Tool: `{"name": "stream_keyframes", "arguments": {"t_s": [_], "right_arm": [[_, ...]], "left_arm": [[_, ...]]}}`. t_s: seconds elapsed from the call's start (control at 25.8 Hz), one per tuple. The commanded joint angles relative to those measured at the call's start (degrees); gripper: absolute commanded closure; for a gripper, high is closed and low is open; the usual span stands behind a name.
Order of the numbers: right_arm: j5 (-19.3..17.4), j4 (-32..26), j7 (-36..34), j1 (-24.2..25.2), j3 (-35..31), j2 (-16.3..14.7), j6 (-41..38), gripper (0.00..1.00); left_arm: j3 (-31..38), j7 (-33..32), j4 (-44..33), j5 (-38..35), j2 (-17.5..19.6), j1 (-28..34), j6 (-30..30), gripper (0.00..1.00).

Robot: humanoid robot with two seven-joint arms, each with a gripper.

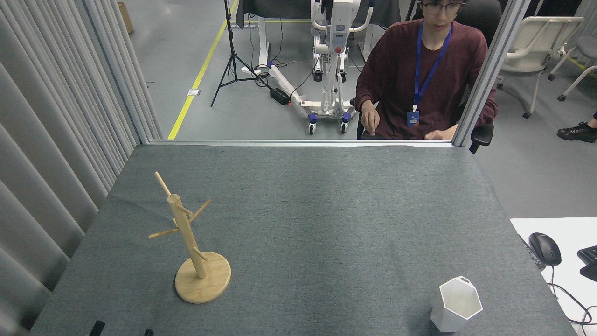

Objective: Hang cup on storage rack
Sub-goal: 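Move the right gripper toward the white hexagonal cup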

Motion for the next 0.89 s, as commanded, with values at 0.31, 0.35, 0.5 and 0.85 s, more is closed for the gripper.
{"name": "stream_keyframes", "arguments": {"t_s": [0.31,0.35,0.5,0.85], "right_arm": [[-0.1,1.9,0.3,-0.9,0.0,0.1,0.1,0.02],[-0.1,3.0,0.4,-1.3,0.0,0.1,0.2,0.02],[0.0,5.7,0.4,-4.0,0.0,-0.3,0.1,0.02],[-0.1,10.5,0.4,-8.8,0.0,-1.6,0.0,0.02]], "left_arm": [[0.0,0.1,1.5,0.1,0.0,0.0,1.5,0.0],[0.0,0.1,1.5,0.1,0.0,0.0,1.5,0.0],[0.0,0.2,1.6,0.1,0.0,0.0,1.5,0.0],[0.3,0.2,2.1,1.3,0.0,0.0,1.5,0.0]]}}
